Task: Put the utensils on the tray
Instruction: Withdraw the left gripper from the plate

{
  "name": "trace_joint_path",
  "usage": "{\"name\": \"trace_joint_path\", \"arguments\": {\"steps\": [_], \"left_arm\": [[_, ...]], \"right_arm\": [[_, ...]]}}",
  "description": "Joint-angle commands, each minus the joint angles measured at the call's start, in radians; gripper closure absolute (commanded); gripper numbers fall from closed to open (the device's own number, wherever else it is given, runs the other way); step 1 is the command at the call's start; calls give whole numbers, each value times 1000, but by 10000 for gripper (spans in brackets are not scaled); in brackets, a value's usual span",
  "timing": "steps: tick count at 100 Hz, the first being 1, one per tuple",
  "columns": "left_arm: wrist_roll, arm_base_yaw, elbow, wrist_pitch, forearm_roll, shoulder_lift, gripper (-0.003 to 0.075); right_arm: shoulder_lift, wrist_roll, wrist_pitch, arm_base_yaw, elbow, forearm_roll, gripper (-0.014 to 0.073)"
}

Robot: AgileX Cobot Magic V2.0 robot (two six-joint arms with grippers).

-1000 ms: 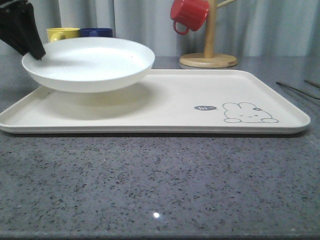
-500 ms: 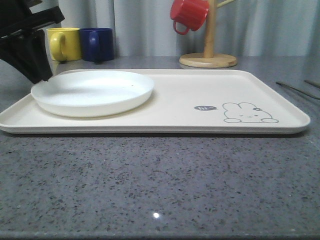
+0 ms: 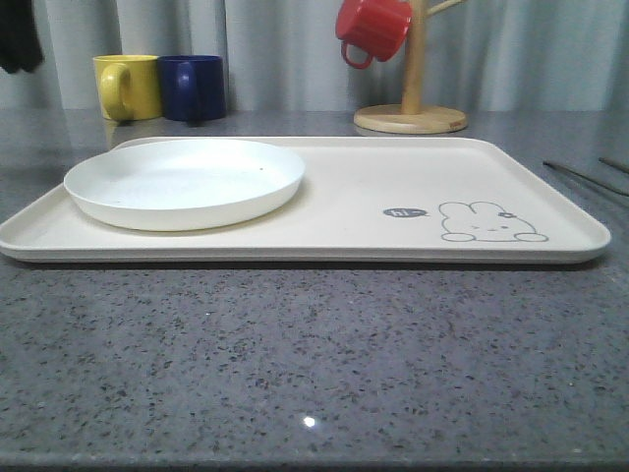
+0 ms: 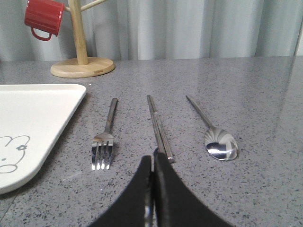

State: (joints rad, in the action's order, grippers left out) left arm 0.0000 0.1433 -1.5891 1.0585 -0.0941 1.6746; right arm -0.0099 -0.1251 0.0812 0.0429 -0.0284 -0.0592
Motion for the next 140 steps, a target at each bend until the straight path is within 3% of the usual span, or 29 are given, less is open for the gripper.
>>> {"name": "trace_joint_path", "arguments": {"steps": [1, 37, 68, 88, 110, 119, 140], "left_arm": [[-66, 9, -20, -44, 134, -99, 739], [-73, 9, 322, -225, 94, -394, 739], [-73, 9, 690, -438, 65, -809, 739], [-73, 9, 865, -453, 65, -1071, 739], [-73, 9, 971, -447, 65, -1301, 739], [-73, 9, 992, -447, 65, -1355, 739], [-73, 9, 1000, -446, 65, -1378, 739]], "right_arm": [[-19, 8, -75, 4, 1, -3, 655], [-19, 8, -75, 4, 1, -3, 655], [-19, 8, -92, 4, 1, -3, 655], [-19, 8, -138, 4, 1, -3, 655], [-19, 8, -305, 4, 5, -3, 655], [-15, 8, -223, 3, 52, -3, 655], [96, 8, 202, 3, 255, -3, 655]]}}
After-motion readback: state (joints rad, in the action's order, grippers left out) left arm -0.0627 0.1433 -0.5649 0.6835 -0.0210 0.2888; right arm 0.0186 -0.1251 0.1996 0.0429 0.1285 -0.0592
